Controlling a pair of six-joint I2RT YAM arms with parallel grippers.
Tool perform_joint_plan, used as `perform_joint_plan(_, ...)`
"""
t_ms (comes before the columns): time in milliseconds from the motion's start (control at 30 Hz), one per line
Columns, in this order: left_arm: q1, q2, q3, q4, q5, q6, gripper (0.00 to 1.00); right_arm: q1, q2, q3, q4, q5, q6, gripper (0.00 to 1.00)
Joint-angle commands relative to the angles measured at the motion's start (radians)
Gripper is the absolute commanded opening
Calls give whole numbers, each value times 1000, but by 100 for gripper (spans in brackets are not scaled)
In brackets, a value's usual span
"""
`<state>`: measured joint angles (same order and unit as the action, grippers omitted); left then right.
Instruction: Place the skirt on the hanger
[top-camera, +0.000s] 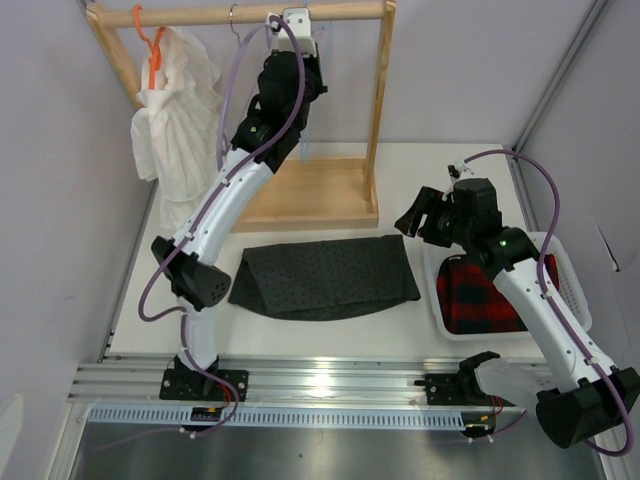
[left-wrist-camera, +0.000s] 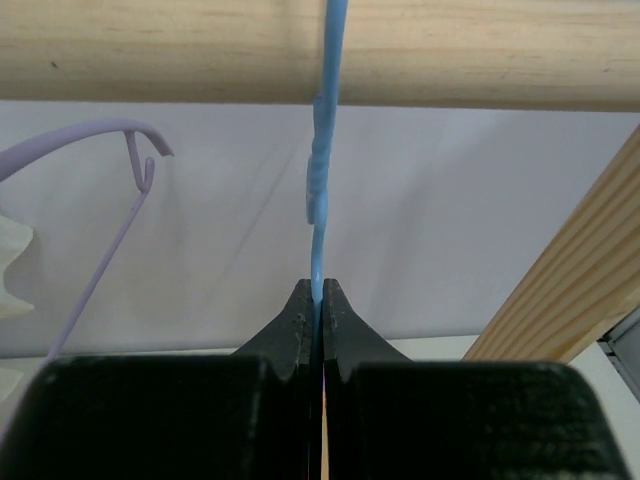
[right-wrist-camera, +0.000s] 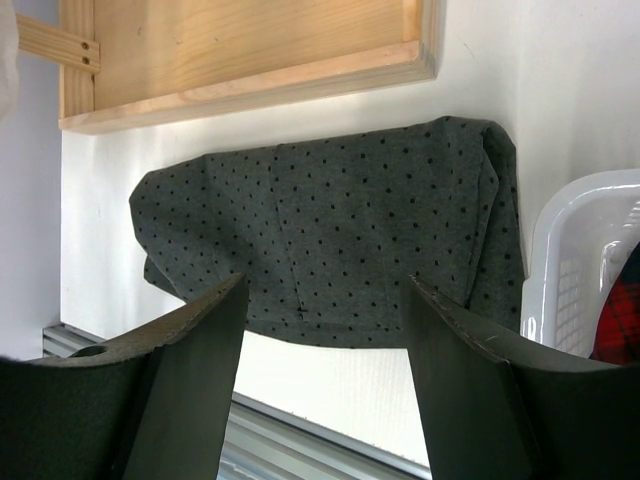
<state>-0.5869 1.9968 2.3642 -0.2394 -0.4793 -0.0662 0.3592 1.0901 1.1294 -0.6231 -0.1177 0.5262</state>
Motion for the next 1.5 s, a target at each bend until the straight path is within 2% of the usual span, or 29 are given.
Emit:
perform_joint_plan(0, 21, -104, -17, 109, 97, 32, 0, -9, -18, 4, 29, -7, -23, 68)
perform_joint_plan(100, 27, -112, -20, 86, 125, 32, 0, -12, -18, 3, 28, -8, -22, 68)
perform_joint_plan(233, 35, -171, -126, 160, 203, 54, 0, -16, -19, 0, 34, -10, -26, 68)
perform_joint_plan(367, 47, -138, -33, 54, 217, 40, 0, -17, -19, 0, 34, -14, -26, 68)
perform_joint_plan(567, 52, -220, -138, 9, 272, 51, 0, -23, -21, 6, 28, -17, -32, 68)
perform_joint_plan(733, 56, -312, -273, -21, 337, 46, 0, -25, -24, 9, 25, -17, -32, 68)
perform_joint_plan(833, 56, -413, -455, 31, 353, 55, 0, -28, -27, 9, 20, -14, -38, 68)
perform_joint_plan(967, 56, -541, -620, 94, 390, 63, 0, -29, -19, 4, 13, -14, -43, 68)
perform_joint_plan(1100, 58, -624, -720, 109, 442, 103, 0, -32, -15, 0, 11, -11, -43, 68)
perform_joint_plan(1167, 58, -638, -717, 57, 479, 109, 0, -32, -12, -2, 8, -11, -43, 68)
perform_joint_plan(1333, 58, -699, -779, -70, 619, 80, 0, -32, 2, 3, -36, 9, -55, 68)
perform_joint_plan(1467, 56, -785, -945, -110, 813, 14, 0, -29, -10, -10, -105, 42, -72, 67)
